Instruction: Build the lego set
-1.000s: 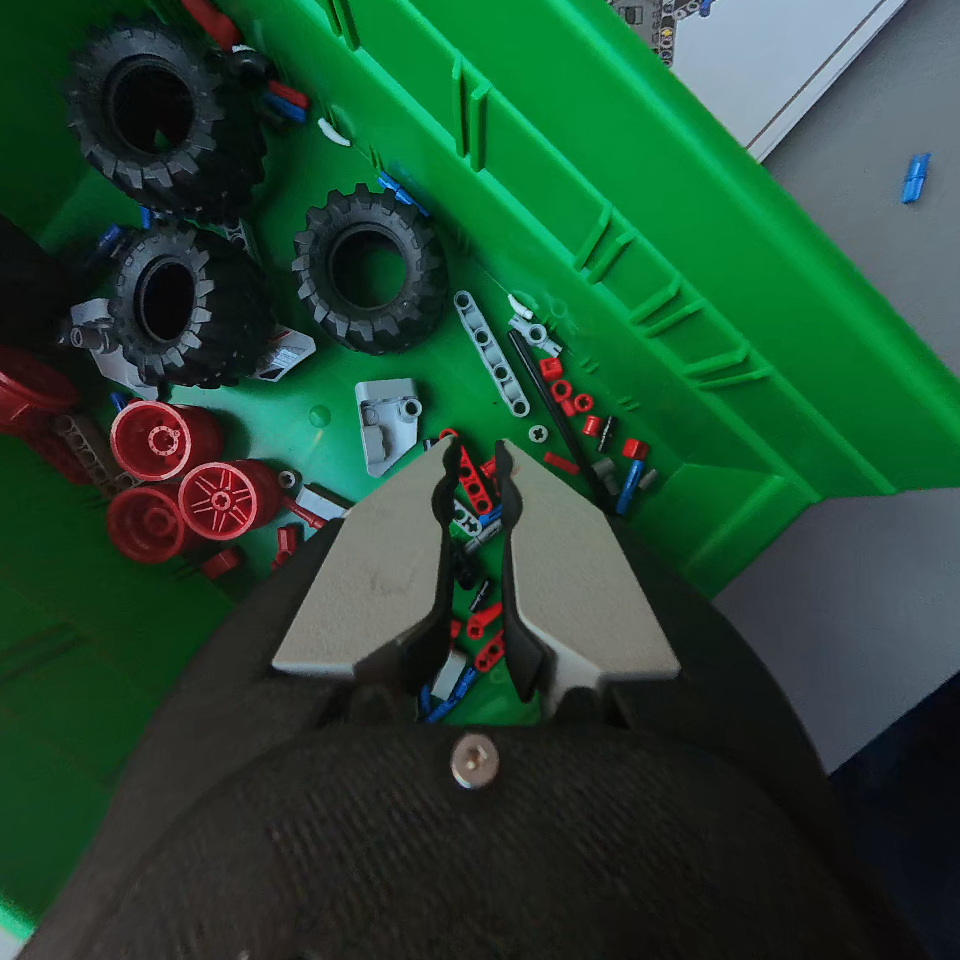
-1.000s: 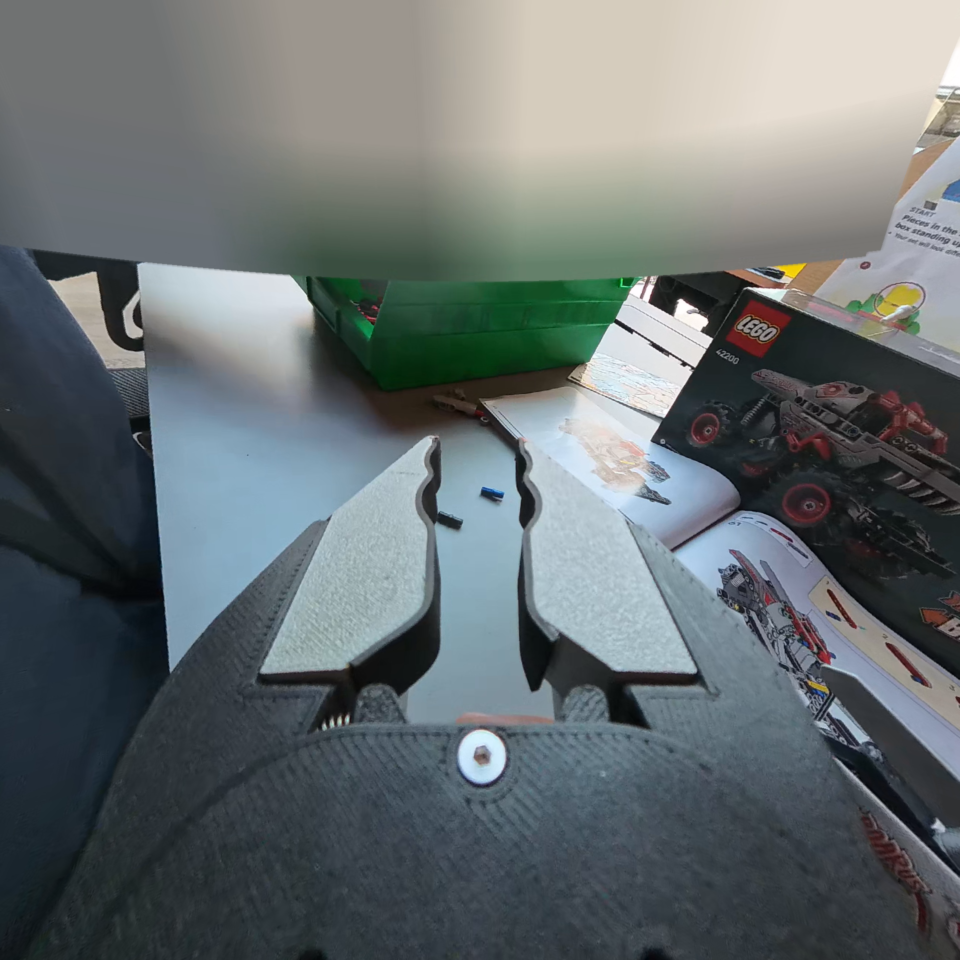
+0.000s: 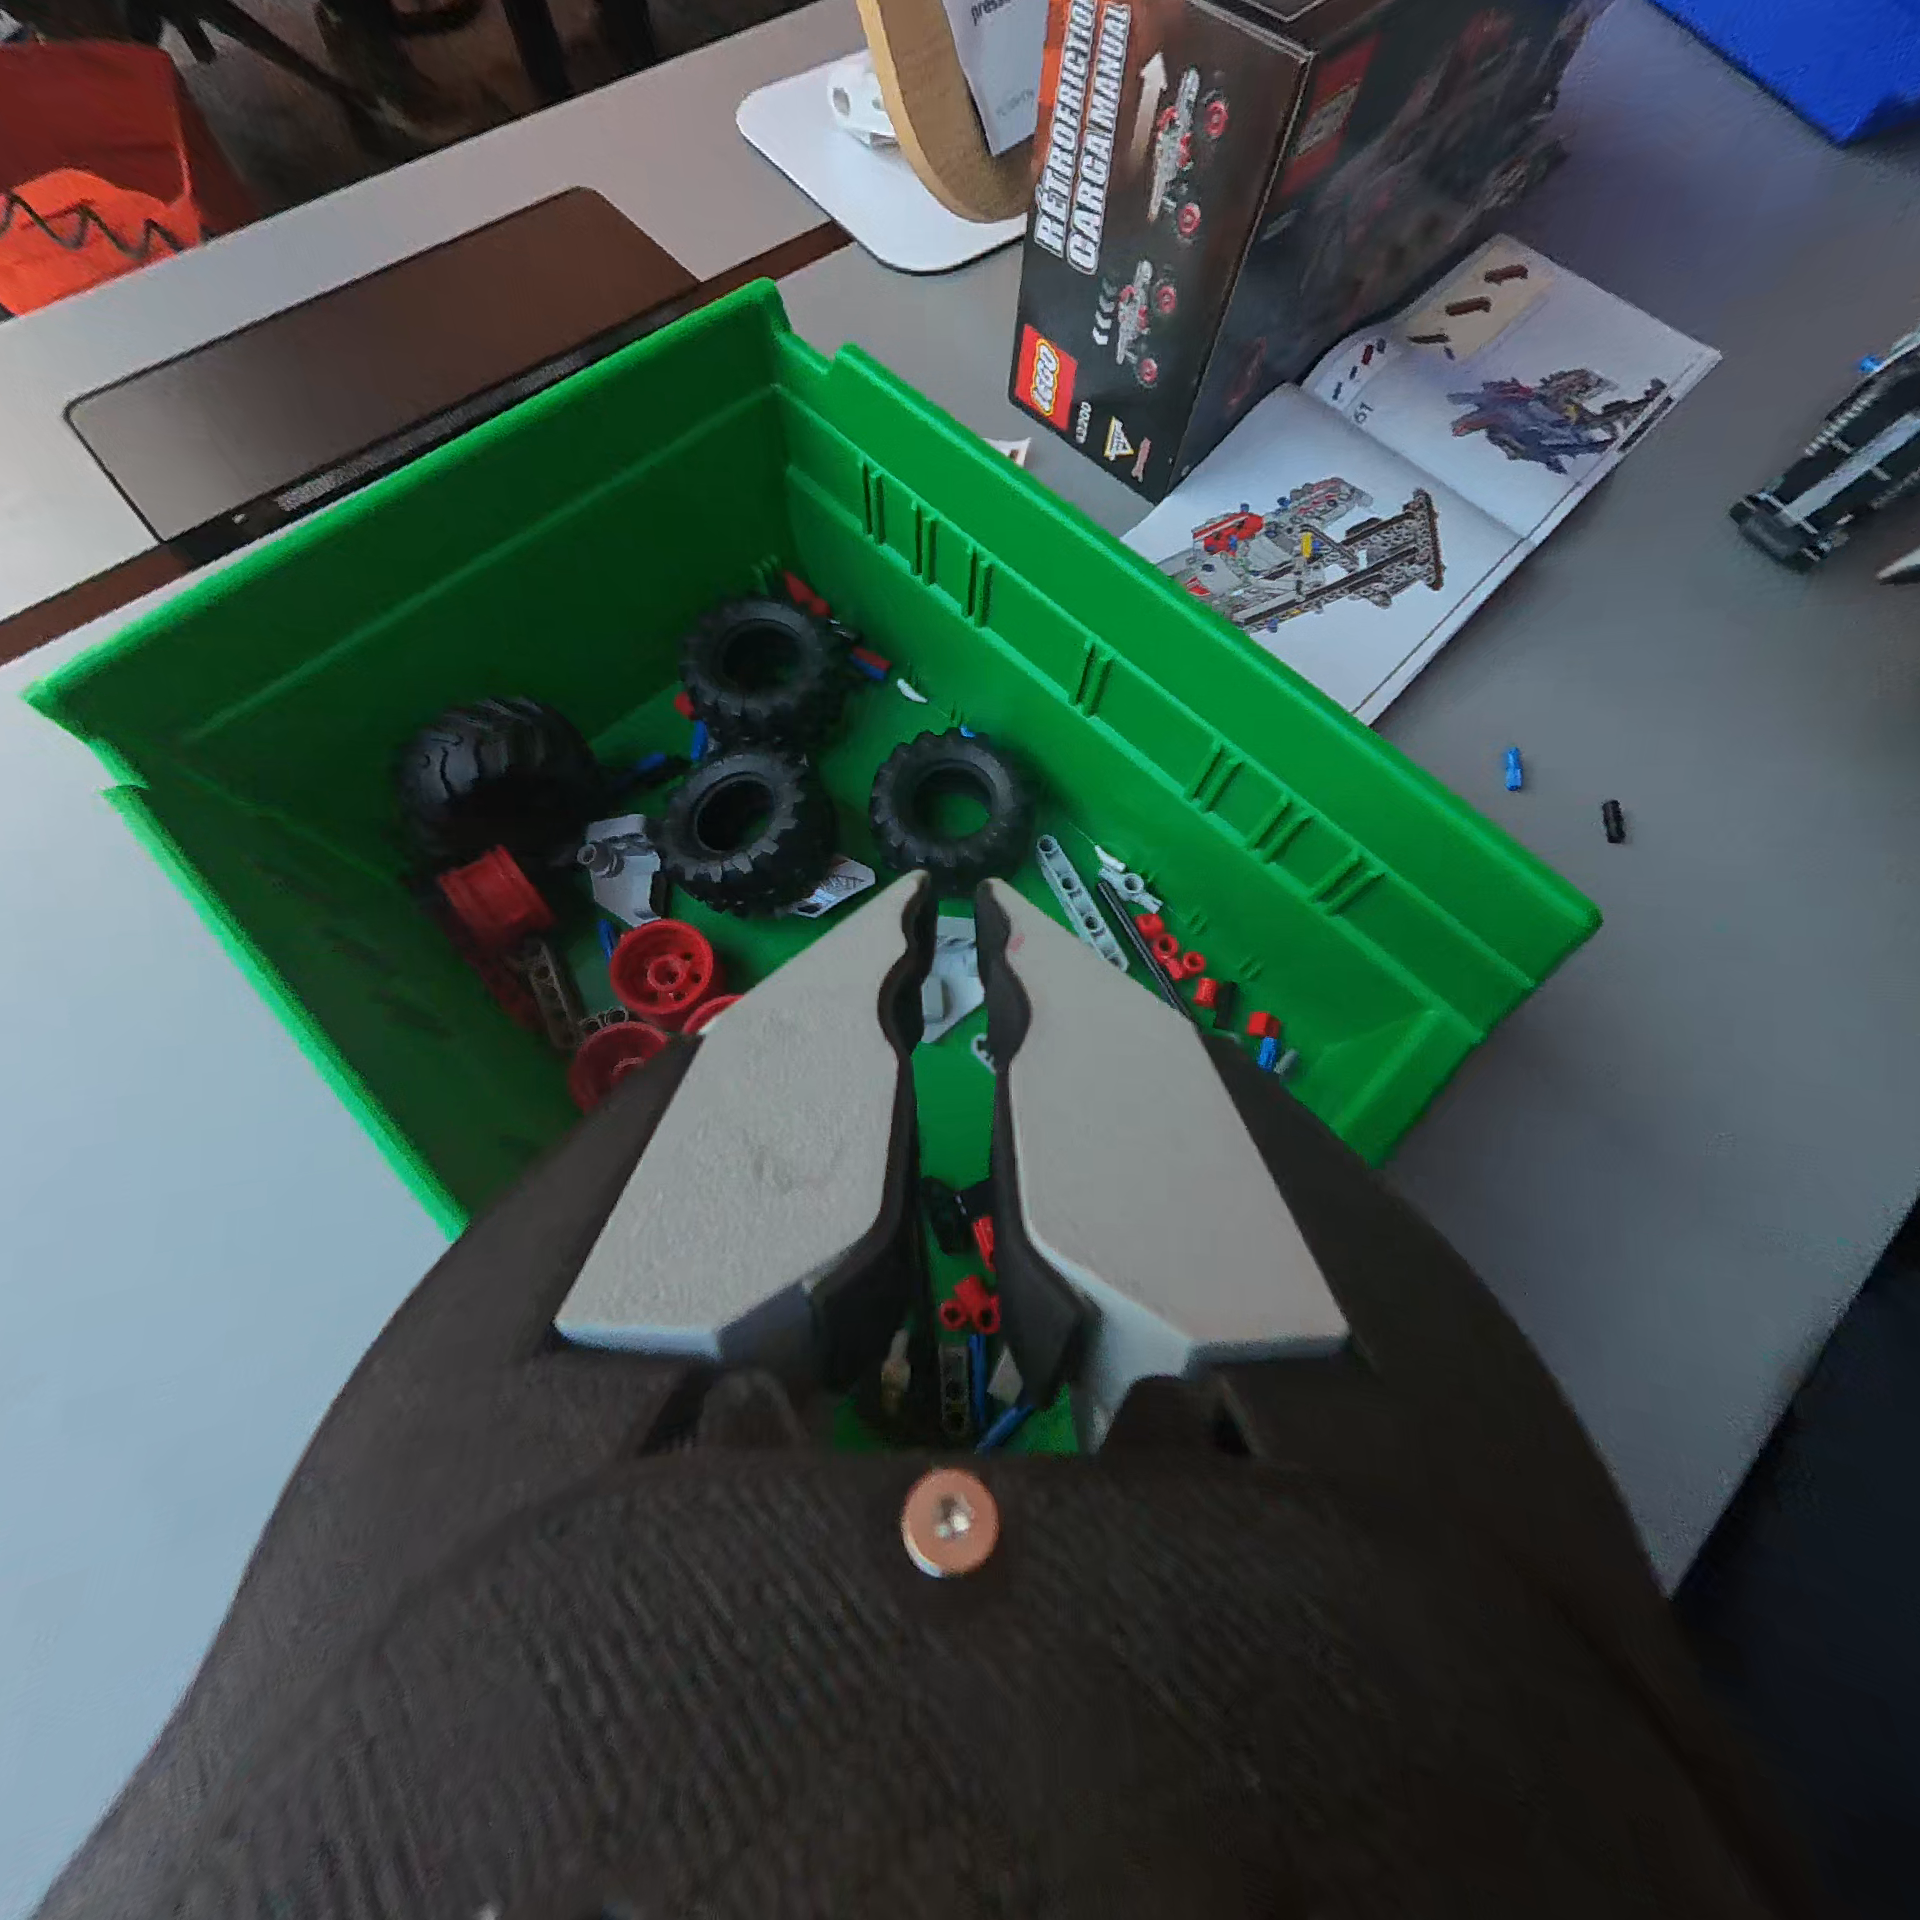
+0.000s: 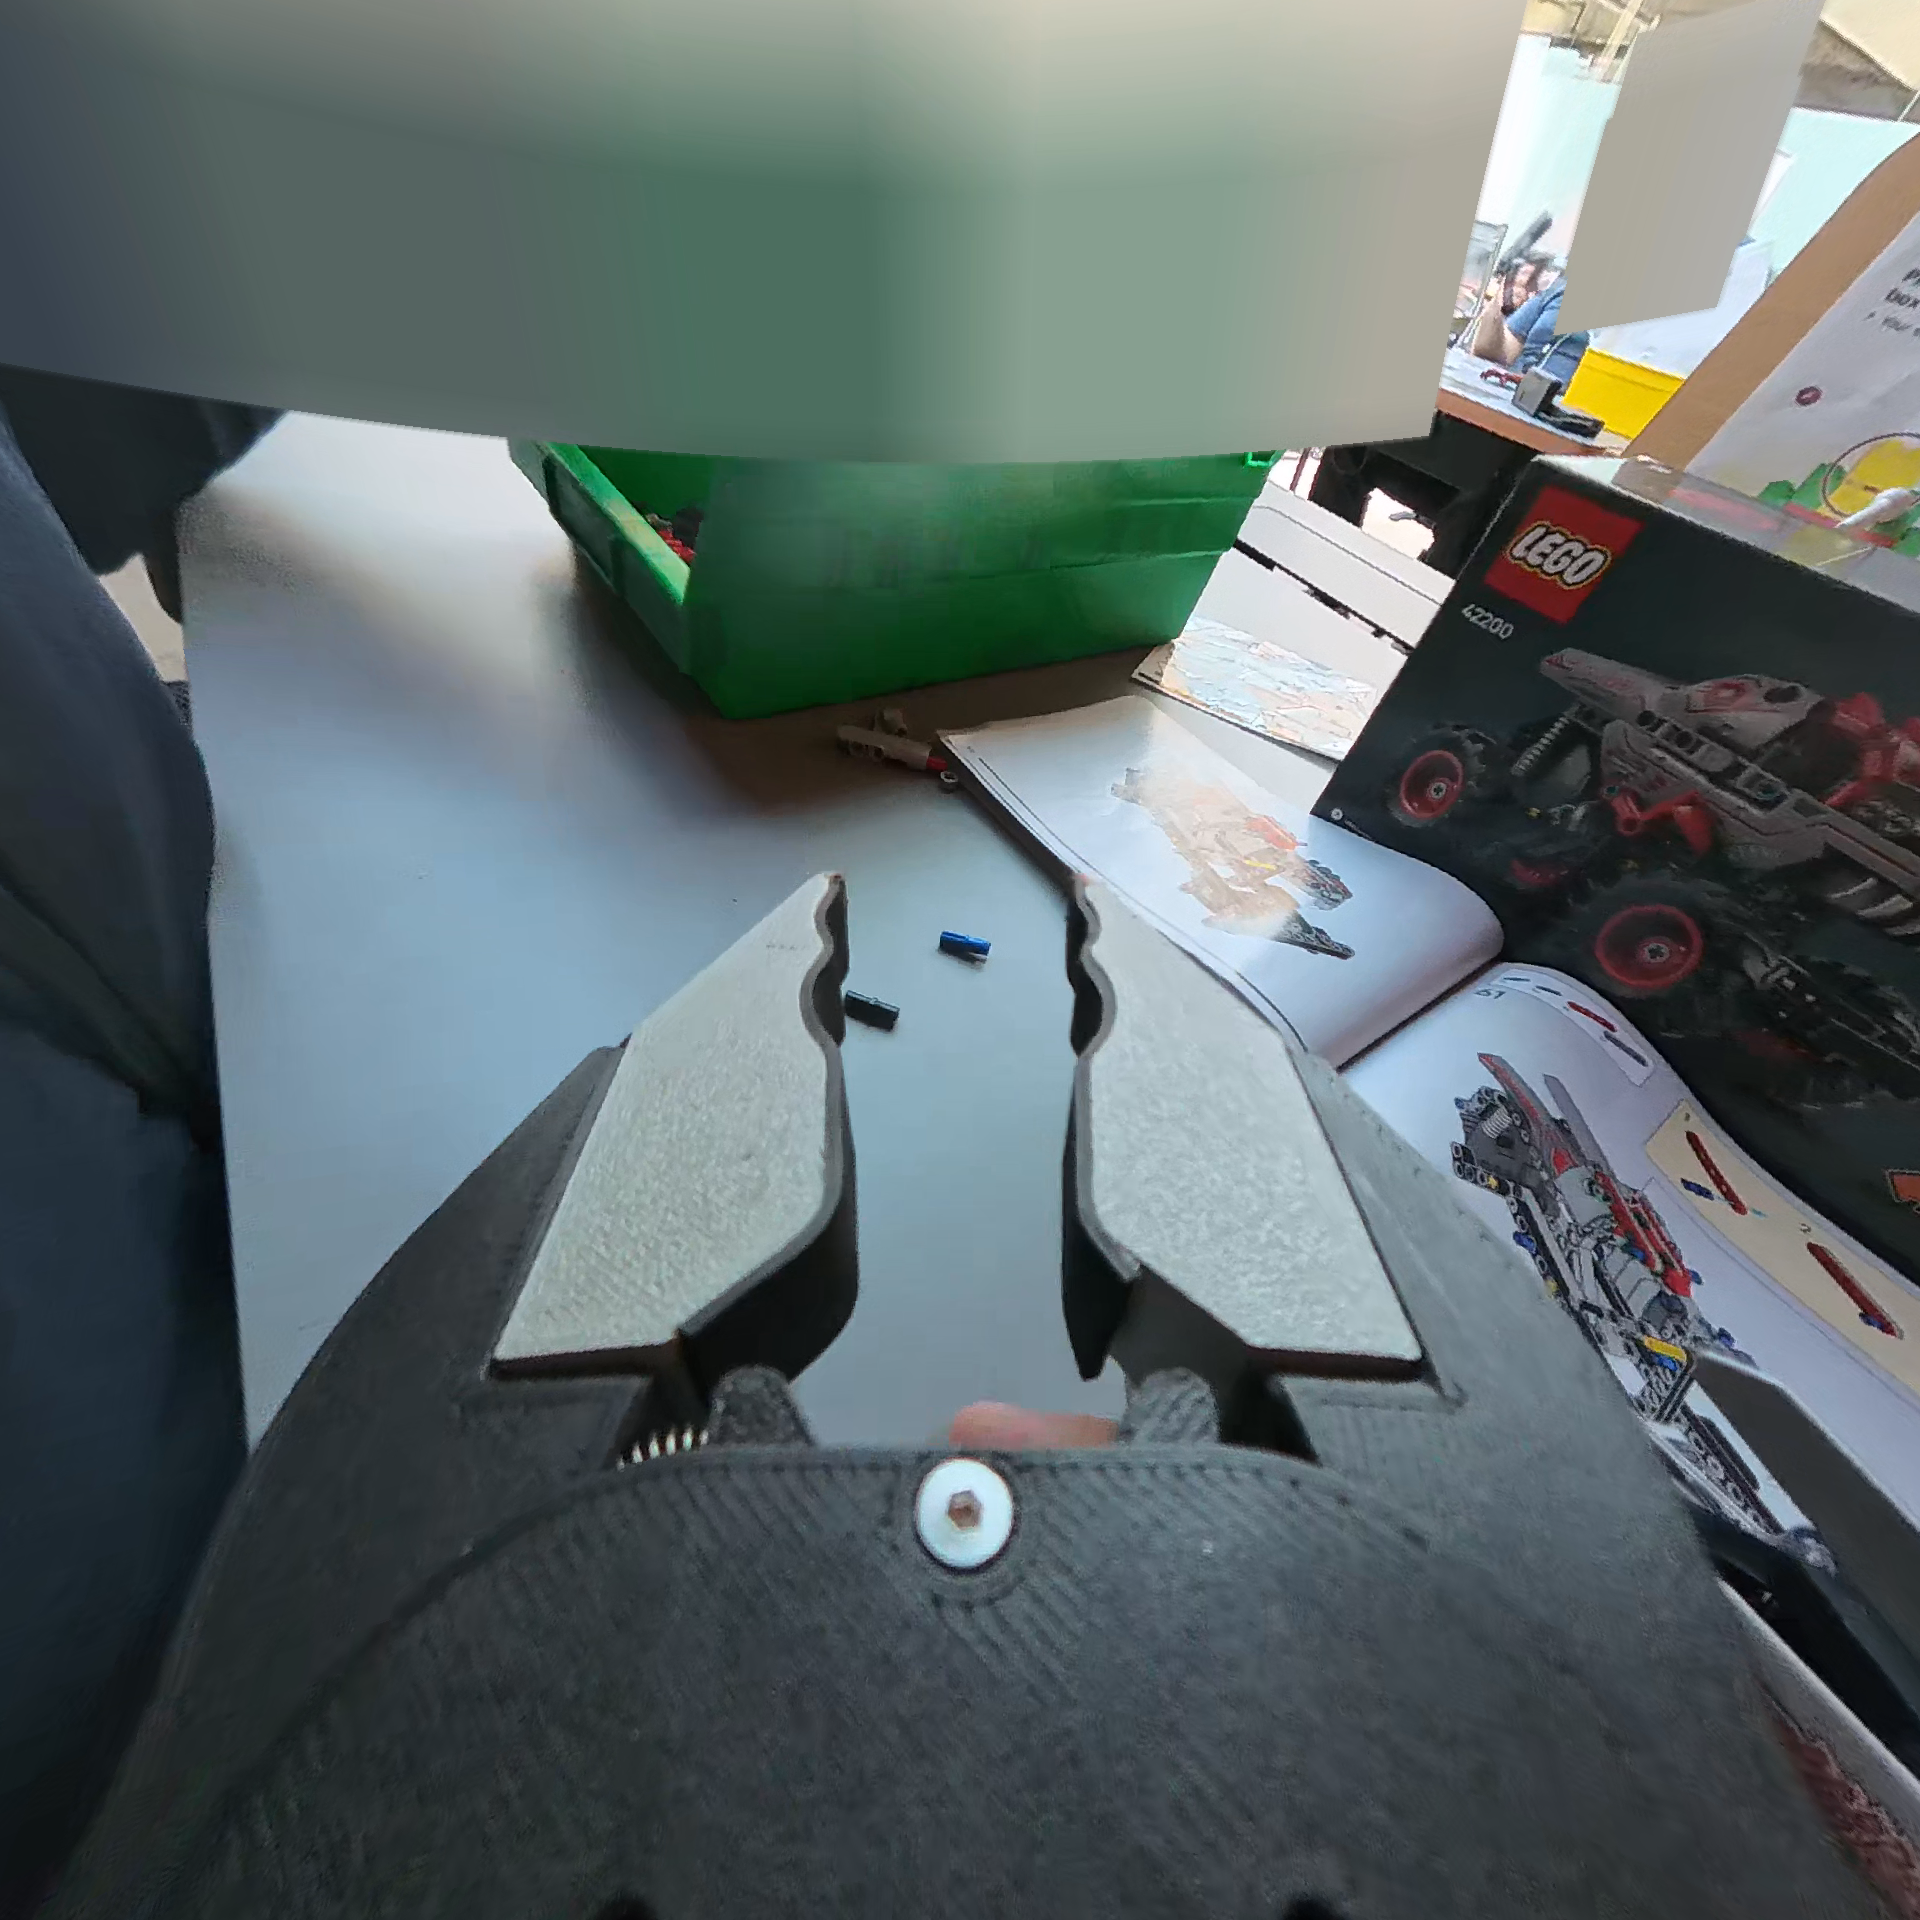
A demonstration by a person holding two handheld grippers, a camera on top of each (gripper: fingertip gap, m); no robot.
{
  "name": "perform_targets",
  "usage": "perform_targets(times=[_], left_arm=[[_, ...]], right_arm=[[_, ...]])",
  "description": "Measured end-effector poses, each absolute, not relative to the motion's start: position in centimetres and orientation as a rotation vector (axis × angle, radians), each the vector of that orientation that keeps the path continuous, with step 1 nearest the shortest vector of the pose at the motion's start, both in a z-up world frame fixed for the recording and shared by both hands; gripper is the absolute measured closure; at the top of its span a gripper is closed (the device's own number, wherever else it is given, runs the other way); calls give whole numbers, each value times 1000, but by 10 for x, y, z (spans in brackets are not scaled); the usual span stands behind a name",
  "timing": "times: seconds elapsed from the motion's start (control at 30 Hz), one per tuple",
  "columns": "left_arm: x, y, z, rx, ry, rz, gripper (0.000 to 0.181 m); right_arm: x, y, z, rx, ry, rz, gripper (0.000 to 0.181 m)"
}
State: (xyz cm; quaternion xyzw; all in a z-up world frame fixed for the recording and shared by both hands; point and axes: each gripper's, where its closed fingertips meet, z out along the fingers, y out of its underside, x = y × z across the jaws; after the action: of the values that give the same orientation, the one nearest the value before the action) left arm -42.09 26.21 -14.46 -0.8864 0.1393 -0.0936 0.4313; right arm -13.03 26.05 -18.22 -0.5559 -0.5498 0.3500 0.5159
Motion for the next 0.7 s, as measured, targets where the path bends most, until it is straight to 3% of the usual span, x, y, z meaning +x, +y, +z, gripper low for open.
perform_targets(times=[0.7], left_arm=[[-406,252,-135,-2106,396,-431,181]], right_arm=[[-146,273,-199,-1394,-1370,784,143]])
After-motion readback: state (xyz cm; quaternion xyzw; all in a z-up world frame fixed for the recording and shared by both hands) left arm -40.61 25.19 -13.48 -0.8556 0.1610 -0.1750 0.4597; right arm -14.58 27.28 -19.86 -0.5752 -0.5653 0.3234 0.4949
